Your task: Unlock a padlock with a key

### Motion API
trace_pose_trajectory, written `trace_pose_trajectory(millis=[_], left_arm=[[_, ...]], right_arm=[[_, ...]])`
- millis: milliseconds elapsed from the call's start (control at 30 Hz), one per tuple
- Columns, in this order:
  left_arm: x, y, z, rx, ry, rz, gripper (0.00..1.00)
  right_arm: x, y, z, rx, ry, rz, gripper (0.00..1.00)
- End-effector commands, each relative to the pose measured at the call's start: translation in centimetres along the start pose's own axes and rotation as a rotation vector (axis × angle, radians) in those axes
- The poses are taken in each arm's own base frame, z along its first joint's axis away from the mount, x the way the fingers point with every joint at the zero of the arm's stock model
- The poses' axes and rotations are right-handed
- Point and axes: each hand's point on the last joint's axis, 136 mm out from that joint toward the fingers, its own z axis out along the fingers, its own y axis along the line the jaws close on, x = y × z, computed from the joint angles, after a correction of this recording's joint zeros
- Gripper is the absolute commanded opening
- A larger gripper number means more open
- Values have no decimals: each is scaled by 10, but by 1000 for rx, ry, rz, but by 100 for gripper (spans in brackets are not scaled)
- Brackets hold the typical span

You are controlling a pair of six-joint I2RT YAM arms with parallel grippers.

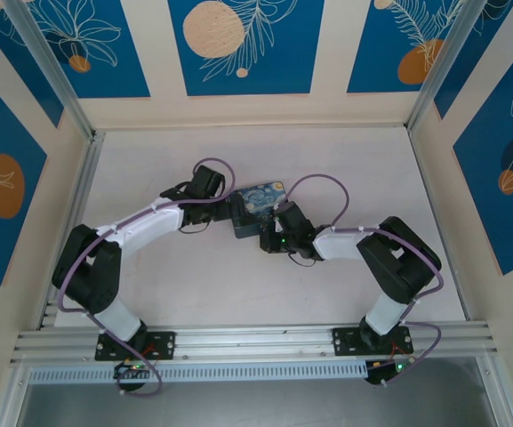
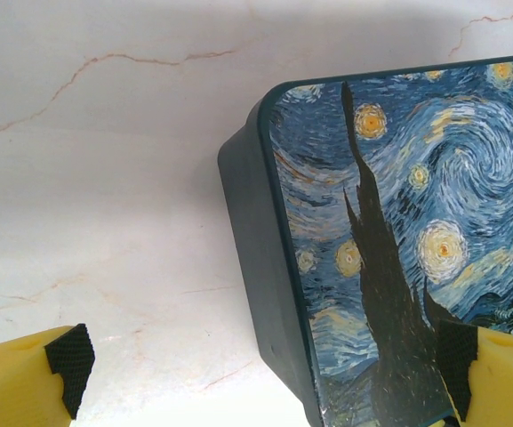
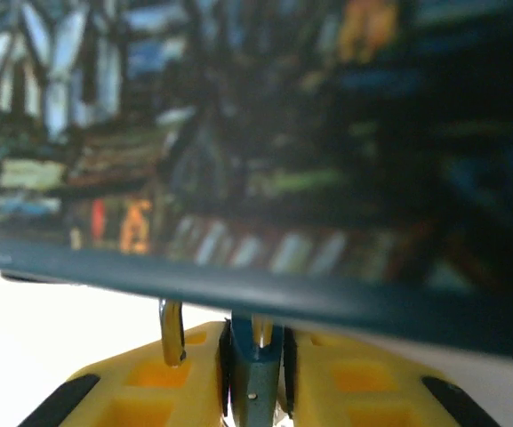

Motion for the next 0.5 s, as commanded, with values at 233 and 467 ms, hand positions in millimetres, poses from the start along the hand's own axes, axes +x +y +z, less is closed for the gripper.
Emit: trace_pose_trajectory(millis=[233, 467], left_arm=[[7, 23, 12, -71, 11, 15, 100], [17, 33, 22, -99, 29, 17, 100]], right_arm=[[27, -19, -3, 55, 47, 64, 6], [33, -23, -6, 39, 48, 103, 0]])
